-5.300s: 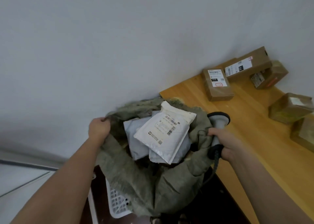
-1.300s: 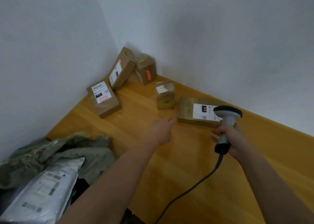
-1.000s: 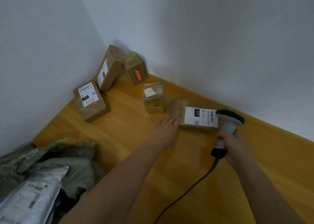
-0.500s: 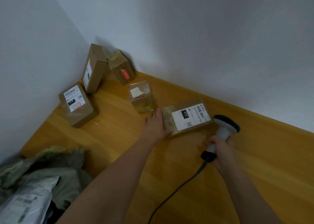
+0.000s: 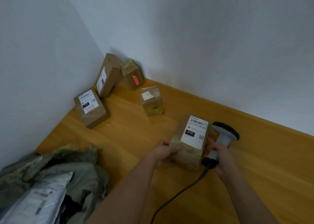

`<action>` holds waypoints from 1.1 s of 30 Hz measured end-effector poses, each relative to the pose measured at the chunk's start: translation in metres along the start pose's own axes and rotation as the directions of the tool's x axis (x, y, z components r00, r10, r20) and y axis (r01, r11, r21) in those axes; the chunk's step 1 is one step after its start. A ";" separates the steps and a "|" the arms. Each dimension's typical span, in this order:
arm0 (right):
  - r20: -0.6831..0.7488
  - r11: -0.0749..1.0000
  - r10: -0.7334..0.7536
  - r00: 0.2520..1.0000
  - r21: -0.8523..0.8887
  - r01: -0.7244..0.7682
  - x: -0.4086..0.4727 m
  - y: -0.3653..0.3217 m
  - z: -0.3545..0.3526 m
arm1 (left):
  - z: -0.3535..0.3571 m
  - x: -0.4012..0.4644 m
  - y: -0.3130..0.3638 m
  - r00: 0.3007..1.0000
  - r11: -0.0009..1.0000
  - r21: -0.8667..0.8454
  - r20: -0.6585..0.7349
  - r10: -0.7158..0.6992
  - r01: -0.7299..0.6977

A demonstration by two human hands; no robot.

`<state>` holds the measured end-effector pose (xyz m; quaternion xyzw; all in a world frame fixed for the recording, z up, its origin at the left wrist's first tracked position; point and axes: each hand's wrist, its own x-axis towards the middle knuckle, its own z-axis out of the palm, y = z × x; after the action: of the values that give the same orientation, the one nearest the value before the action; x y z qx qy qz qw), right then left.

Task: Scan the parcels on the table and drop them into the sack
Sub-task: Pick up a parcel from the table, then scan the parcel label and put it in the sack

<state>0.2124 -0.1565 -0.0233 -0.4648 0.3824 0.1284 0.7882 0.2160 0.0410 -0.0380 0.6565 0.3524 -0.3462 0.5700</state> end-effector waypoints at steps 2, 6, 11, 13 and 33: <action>0.013 1.000 -0.018 1.000 -0.018 0.018 -0.014 -0.003 0.007 | -0.012 -0.015 0.009 0.997 0.993 -0.117 0.071 -0.022 0.030; -0.005 0.992 -0.094 0.996 -0.081 0.093 -0.037 -0.004 0.023 | -0.037 -0.043 0.016 0.987 0.991 -0.133 0.153 0.037 -0.017; 0.058 0.947 -0.190 0.980 -0.252 0.198 -0.081 -0.001 0.051 | -0.087 -0.082 0.001 0.987 0.976 -0.172 0.068 0.144 -0.130; 0.085 0.914 -0.215 0.973 -0.334 0.232 -0.099 0.004 0.064 | -0.111 -0.099 -0.009 0.985 0.959 -0.238 0.032 0.168 -0.156; 0.685 0.781 -0.191 0.703 -0.328 0.532 -0.330 0.013 0.179 | -0.266 -0.184 -0.097 0.901 0.749 -0.537 -0.393 0.185 -0.388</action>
<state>0.0687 0.0497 0.2563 -0.6531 -0.0475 0.2044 0.7276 0.0525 0.3029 0.0995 0.5333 0.4239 -0.0135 0.7319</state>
